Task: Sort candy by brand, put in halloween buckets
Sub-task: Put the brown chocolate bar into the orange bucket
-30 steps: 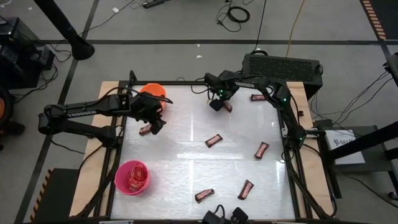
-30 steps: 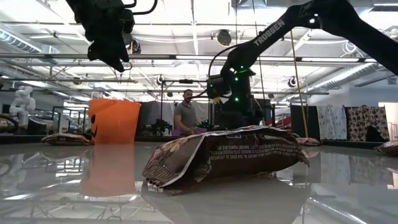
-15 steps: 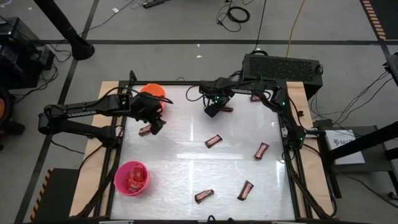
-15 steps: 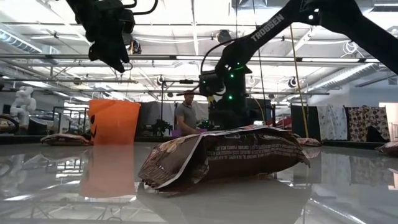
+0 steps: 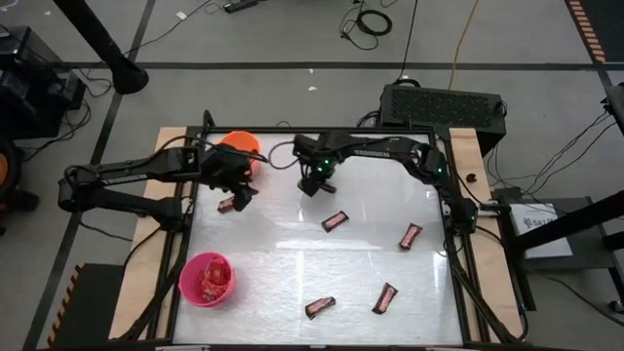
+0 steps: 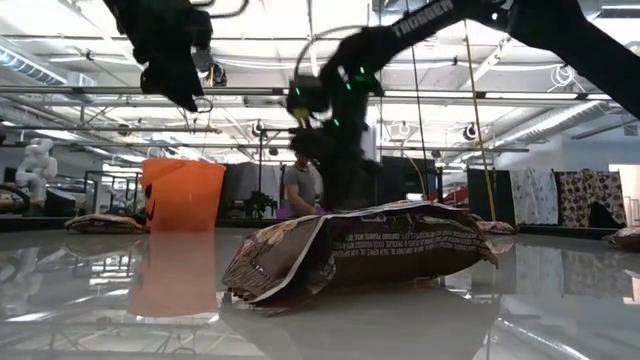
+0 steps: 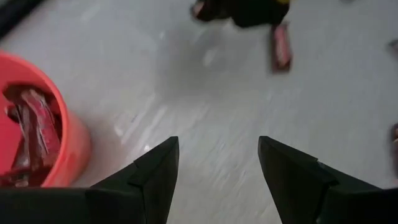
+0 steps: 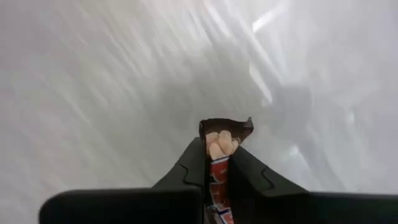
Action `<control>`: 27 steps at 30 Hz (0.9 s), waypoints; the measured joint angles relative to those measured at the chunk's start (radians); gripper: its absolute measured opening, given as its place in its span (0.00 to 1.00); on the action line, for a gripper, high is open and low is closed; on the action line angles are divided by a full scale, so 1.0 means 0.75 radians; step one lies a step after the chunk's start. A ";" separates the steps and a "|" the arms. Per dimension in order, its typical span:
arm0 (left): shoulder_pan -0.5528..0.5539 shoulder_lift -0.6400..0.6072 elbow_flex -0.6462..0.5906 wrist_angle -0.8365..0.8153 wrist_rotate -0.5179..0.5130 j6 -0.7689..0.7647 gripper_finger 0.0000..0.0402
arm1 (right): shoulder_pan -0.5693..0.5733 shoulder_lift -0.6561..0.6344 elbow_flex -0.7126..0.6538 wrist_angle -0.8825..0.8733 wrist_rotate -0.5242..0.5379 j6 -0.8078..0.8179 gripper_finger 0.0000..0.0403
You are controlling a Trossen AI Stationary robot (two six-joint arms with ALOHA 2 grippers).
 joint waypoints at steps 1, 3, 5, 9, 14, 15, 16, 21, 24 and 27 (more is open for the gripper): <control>0.000 -0.031 0.000 0.013 0.000 -0.005 0.56 | 0.016 0.000 0.037 0.010 0.003 0.001 0.08; 0.000 -0.099 0.000 0.050 0.000 -0.018 0.56 | 0.055 -0.001 0.108 0.055 0.018 0.005 0.10; 0.000 -0.189 0.000 0.130 -0.001 -0.055 0.56 | 0.091 -0.002 0.165 0.175 0.017 0.027 0.11; 0.000 -0.379 0.000 0.318 -0.015 -0.110 0.56 | 0.138 -0.005 0.200 0.550 0.028 0.070 0.11; 0.000 -0.562 0.001 0.456 -0.182 -0.188 0.56 | 0.144 0.019 0.200 0.972 0.032 0.151 0.10; 0.000 -0.591 0.001 0.477 -0.211 -0.197 0.56 | 0.144 0.033 0.200 1.065 0.034 0.166 0.10; 0.000 -0.615 0.002 0.498 -0.234 -0.212 0.56 | 0.144 0.046 0.200 1.163 0.035 0.173 0.10; 0.000 -0.676 0.002 0.513 -0.258 -0.224 0.56 | 0.135 0.132 0.200 1.589 0.074 0.080 0.10; 0.000 -0.680 0.002 0.501 -0.255 -0.257 0.56 | 0.125 0.188 0.202 1.712 0.237 0.023 0.10; 0.000 -0.661 0.002 0.489 -0.253 -0.259 0.56 | 0.098 0.245 0.201 1.777 0.330 0.054 0.10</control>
